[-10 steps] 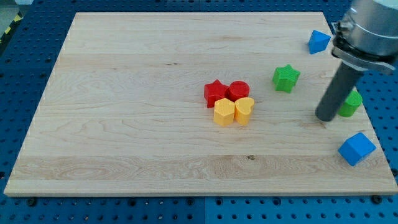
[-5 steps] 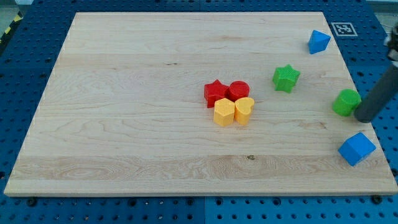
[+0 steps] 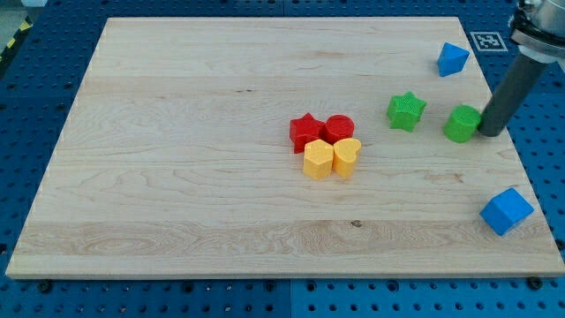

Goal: Slide the green circle into the green star

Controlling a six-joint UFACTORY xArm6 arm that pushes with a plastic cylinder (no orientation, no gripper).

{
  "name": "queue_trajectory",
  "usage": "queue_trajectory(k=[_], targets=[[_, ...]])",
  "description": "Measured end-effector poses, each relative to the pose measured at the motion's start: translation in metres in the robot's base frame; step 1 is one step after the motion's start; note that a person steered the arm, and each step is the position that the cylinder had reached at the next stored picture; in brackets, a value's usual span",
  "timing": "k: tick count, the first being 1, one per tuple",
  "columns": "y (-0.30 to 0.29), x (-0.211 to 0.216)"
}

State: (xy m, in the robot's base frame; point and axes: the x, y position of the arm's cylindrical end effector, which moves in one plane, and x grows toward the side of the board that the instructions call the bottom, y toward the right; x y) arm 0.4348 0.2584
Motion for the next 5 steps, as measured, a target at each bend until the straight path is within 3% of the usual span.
queue_trajectory(k=[1,4,5], targets=[[-0.039,-0.003],[-0.04,0.026],[-0.066,0.007]])
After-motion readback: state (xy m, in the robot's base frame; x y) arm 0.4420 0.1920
